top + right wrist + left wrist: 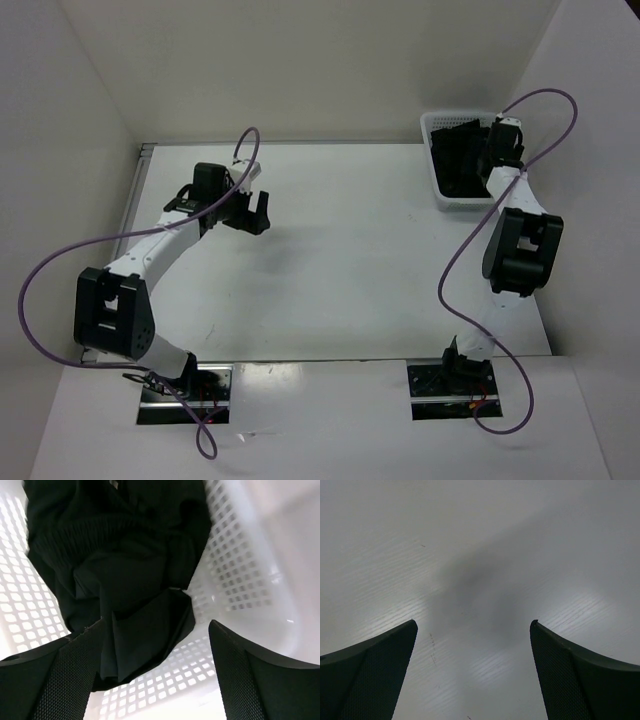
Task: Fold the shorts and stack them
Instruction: Grab the shorts from the pile
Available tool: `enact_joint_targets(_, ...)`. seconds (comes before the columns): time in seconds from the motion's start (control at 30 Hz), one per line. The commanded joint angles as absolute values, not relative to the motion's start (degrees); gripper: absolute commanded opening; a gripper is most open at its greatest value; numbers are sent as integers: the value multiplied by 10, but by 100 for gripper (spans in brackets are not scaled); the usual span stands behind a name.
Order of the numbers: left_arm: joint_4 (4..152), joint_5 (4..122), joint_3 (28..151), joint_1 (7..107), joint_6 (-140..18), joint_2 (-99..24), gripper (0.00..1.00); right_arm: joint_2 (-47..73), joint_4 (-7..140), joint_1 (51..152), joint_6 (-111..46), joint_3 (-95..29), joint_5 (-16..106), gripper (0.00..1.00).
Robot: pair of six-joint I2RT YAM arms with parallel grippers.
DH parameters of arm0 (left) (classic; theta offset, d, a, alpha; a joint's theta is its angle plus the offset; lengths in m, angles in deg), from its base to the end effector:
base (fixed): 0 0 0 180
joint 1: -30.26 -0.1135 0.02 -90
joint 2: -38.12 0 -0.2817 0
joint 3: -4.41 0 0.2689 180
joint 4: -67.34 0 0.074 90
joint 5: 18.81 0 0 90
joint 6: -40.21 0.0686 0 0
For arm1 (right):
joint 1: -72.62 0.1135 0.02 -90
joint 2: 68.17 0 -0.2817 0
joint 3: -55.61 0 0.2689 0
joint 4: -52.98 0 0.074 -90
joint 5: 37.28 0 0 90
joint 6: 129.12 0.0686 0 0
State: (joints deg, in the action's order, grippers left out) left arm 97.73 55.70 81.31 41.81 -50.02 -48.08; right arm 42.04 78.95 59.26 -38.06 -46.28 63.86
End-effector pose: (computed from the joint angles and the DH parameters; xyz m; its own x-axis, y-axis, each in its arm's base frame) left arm 0.3633 -0.0929 0.2616 -0.6273 0.1242 -0.7688 0.3918 0.9035 -0.1736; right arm 0.4835 -0.1285 0.2593 -0.5410 0.1471 -0.8281 0.3921 0.9152 -0.0935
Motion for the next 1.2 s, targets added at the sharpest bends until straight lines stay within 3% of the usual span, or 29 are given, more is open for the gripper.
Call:
enact_joint_targets(0.0, 976, 562, 832, 417, -498, -499, 100, 440, 789, 605, -392, -477, 605, 88)
enact_joint_targets(0.17, 976, 567, 832, 417, -498, -505, 100, 481, 797, 605, -410, -511, 563, 88)
enact_joint_targets(0.37, 976, 572, 838, 417, -498, -510, 100, 510, 802, 605, -375, -512, 596, 88)
enact_joint_targets(0.47, 976, 572, 844, 417, -498, -515, 100, 528, 797, 605, -347, -517, 602, 80)
enact_joint_targets(0.57, 976, 583, 844, 417, -498, -515, 100, 543, 791, 605, -337, -525, 618, 48)
enact_joint_targets(0.6, 976, 583, 844, 417, -498, -515, 100, 551, 780, 605, -337, -525, 648, 25)
enact_joint_targets(0.7, 976, 583, 838, 417, -498, -510, 100, 545, 768, 605, -360, -541, 679, 0)
enact_joint_targets(0.9, 960, 572, 826, 417, -498, -479, 100, 480, 792, 626, -354, -622, 651, 0)
enact_joint_targets(1.17, 903, 619, 786, 417, -498, -376, 100, 356, 808, 715, -361, -758, 713, 0)
